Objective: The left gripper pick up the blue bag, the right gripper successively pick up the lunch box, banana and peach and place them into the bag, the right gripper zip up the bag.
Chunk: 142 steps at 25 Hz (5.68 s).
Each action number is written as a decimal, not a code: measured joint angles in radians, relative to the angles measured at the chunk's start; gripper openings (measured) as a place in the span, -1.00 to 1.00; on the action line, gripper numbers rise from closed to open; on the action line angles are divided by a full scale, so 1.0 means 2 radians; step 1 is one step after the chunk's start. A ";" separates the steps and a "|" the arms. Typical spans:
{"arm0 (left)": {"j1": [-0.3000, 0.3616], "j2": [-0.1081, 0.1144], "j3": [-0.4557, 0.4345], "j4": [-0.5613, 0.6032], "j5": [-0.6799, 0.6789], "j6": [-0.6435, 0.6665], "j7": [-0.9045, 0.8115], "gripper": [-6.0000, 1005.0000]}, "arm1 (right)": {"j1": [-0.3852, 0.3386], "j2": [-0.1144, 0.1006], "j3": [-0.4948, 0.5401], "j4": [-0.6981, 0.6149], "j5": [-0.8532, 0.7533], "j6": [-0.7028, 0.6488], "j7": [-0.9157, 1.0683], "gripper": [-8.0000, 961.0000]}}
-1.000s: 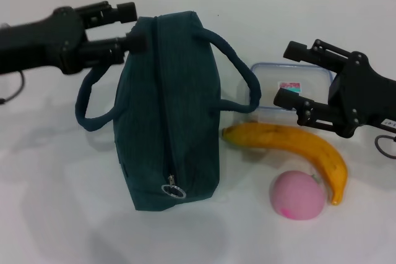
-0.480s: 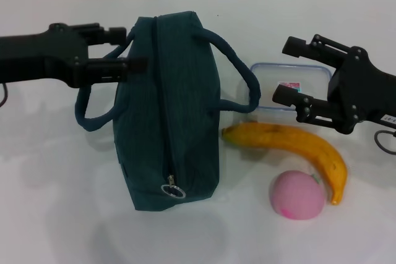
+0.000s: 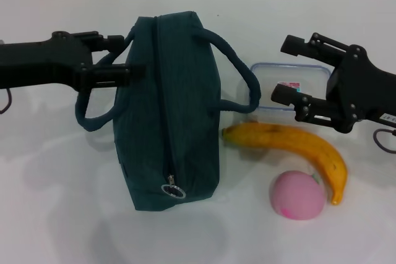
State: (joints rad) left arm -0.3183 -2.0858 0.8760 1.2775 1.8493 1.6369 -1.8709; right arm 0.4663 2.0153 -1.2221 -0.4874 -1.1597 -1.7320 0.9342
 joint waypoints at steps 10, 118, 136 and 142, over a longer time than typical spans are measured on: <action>-0.019 0.001 0.015 -0.027 0.026 -0.019 0.007 0.53 | 0.000 0.001 0.001 0.002 0.000 0.004 0.000 0.57; -0.066 0.000 0.041 -0.074 -0.003 -0.058 0.086 -0.90 | 0.052 0.006 0.274 0.350 0.034 0.237 0.288 0.57; -0.053 0.000 0.053 -0.079 -0.030 -0.058 0.108 -0.90 | 0.063 0.006 0.320 0.352 -0.014 0.245 0.329 0.57; -0.053 0.000 0.054 -0.079 -0.030 -0.058 0.110 -0.90 | 0.072 0.006 0.320 0.352 -0.014 0.248 0.333 0.57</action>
State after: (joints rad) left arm -0.4248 -2.0862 0.9832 1.1197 1.7892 1.5201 -1.6506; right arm 0.6094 2.0279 -0.5812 0.2174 -1.1874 -1.2359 1.5995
